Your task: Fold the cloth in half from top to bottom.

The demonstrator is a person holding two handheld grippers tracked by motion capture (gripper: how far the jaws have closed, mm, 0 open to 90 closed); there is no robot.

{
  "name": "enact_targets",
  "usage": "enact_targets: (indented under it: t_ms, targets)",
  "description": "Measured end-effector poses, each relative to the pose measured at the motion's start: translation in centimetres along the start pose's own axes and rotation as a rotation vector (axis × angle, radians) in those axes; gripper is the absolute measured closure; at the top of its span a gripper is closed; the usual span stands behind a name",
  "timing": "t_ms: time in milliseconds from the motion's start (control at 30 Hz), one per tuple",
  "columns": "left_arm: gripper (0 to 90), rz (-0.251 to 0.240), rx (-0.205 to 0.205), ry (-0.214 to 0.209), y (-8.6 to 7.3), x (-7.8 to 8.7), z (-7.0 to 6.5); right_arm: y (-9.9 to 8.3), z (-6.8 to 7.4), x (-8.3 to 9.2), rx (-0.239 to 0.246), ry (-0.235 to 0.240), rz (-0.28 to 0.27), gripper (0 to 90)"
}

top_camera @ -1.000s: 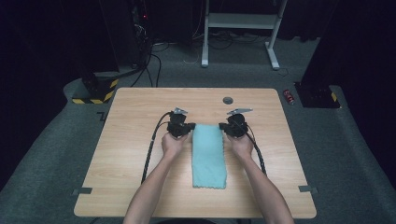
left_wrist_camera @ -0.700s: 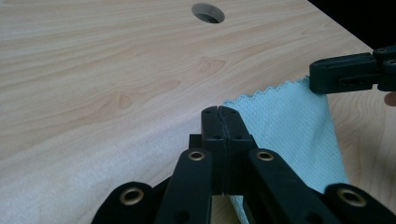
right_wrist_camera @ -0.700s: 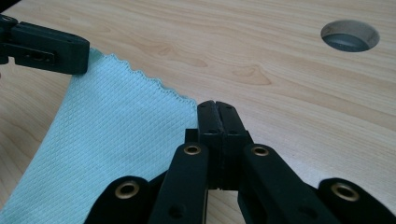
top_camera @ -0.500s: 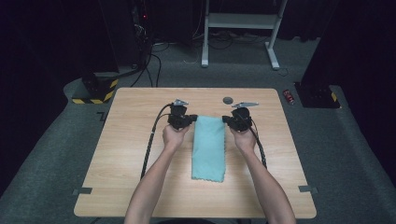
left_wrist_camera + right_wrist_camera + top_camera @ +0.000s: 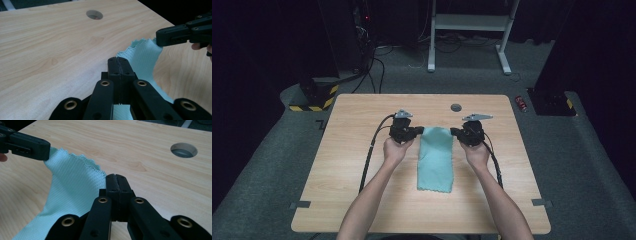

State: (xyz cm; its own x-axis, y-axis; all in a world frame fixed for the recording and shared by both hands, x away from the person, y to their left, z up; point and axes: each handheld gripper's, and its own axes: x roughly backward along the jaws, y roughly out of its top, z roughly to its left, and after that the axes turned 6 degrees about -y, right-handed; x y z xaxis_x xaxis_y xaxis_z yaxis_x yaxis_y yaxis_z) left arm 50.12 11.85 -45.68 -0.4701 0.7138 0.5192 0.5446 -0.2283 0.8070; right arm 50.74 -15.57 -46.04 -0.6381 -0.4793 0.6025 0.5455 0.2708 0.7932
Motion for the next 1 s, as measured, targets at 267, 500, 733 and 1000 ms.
enact_targets:
  t_ms: [267, 500, 733, 1000]
  targets:
    - [90.0, 0.024, -0.021, -0.024, -1.8, 0.8, -0.8, -1.5, 1.2, 1.2, 0.045, 0.024, -0.004, 90.0]
    - [90.0, 0.041, -0.055, -0.021, -2.7, 1.4, -1.7, -2.6, 2.0, 1.9, 0.069, 0.042, -0.007, 90.0]
    - [90.0, 0.050, -0.082, -0.026, -3.9, 1.7, -2.6, -3.9, 2.7, 2.5, 0.093, 0.048, -0.009, 90.0]
    - [90.0, 0.041, -0.084, -0.042, -4.5, 2.4, -3.2, -5.0, 3.5, 3.1, 0.100, 0.058, -0.007, 90.0]
